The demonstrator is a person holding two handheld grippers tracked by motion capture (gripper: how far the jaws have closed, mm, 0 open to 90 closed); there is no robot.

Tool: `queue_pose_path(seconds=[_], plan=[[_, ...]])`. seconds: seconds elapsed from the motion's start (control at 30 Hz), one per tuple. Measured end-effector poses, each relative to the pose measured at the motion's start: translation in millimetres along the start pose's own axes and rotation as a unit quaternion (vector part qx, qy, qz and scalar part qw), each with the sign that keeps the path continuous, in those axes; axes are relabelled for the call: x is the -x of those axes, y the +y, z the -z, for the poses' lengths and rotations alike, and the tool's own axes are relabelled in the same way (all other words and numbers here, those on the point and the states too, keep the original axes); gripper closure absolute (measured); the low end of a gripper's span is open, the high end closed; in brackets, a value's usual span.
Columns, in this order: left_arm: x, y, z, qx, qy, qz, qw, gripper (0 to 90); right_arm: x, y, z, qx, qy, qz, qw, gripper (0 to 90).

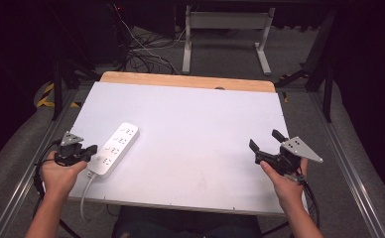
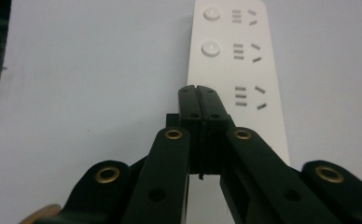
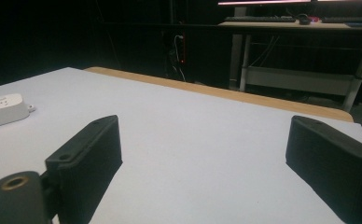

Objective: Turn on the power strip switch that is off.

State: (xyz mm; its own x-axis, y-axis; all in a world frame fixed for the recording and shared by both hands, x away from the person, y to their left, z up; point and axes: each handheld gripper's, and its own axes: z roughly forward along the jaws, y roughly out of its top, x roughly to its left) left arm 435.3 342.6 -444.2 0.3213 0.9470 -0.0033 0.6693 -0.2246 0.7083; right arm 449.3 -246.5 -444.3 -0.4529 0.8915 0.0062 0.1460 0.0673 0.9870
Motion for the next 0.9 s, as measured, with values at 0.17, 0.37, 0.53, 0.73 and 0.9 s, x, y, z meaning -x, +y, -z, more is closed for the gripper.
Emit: queue_pose_path(seconds=[0.17, 0.37, 0.53, 0.73, 0.9], plan=[[5.8, 0.5, -6.0, -0.039, -0.013, -0.012, 0.9991, 90.0, 0.4, 0.0, 0.0, 0.0, -0.001, 0.0, 1.0, 10.9], [8.8, 1.3, -7.7, -0.043, 0.002, -0.019, 0.9989, 90.0, 0.5, 0.0, -0.1, 0.0, 0.001, 0.0, 1.0, 10.8], [7.0, 0.8, -7.5, -0.046, 0.004, -0.01, 0.9989, 90.0, 0.2, 0.0, -0.2, 0.0, 0.0, -0.001, 1.0, 10.8], [6.2, -1.2, -6.4, -0.046, -0.008, -0.008, 0.9989, 90.0, 0.2, 0.0, 0.0, 0.0, 0.0, -0.001, 1.0, 10.7], [4.5, -2.8, -6.8, -0.043, -0.011, -0.001, 0.999, 90.0, 0.2, -0.1, -0.1, 0.0, 0.001, -0.002, 1.0, 10.7]])
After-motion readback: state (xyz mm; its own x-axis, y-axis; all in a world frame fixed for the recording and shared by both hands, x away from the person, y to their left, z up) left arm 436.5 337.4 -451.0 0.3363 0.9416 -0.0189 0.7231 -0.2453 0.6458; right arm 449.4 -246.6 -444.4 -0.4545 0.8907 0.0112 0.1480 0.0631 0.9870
